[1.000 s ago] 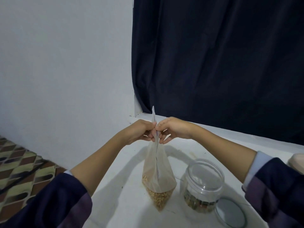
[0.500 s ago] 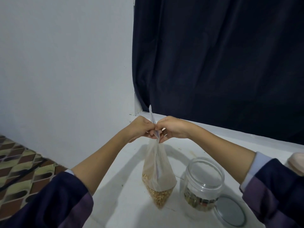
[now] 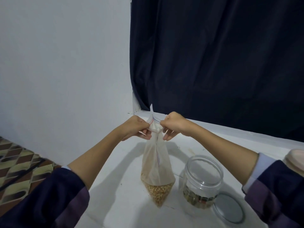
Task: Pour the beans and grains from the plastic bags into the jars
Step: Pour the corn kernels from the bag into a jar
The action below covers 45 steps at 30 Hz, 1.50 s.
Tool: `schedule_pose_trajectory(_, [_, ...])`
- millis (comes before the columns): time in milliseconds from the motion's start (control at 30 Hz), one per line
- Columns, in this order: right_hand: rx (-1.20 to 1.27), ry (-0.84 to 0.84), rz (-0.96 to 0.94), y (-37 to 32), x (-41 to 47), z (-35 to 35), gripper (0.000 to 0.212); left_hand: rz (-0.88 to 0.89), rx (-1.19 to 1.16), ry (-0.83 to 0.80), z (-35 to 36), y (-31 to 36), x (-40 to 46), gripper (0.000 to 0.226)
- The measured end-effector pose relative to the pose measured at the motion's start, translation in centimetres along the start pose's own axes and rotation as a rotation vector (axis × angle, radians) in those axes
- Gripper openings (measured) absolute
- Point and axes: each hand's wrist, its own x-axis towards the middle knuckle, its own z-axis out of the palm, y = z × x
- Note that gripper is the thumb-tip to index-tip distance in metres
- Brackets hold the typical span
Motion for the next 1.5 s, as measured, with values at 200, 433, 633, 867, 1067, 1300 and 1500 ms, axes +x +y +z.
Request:
schedule_pose_trajectory(200, [-0.445,-0.007,-0.064,-0.4,-0.1,-1.2,0.019,-0.038,0.409,-0.130,-2.2,0.6,-0.5,0.038])
schedule_pose_trajectory(433, [-0.693,0.156,-0.024,0.7,0.1,-3.9,0.014,0.074,0.861,0.145,-5.0,-1.0,-1.0,0.039])
schedule_pose_trajectory(633, [-0.890,0.262,0.003,2.5,0.2,-5.6,0.014,0.157,1.212,0.267,-6.9,-2.7,-1.6,0.036])
schedule_pose_trajectory(867, [-1.087,0.335,-0.083,2.4,-0.1,-6.2,0.028,0.134,1.137,0.274,-7.7,-3.2,-1.2,0.034])
schedule_pose_trajectory(1067, [-0.685,0.302,-0.278,-0.5,-1.7,-5.0,0.017,0.223,0.784,0.275,-5.7,0.2,1.5,0.022])
schedule_pose_trajectory(1300, [-0.328,-0.251,-0.372,-2.6,-5.0,-2.6,0.019,0.121,0.842,0.103,-2.1,1.8,6.2,0.040])
schedule_pose_trajectory(1500, [-0.589,-0.204,-0.404,-1.4,-5.0,-1.0,0.030,-0.049,0.646,-0.026,-0.9,1.4,8.4,0.046])
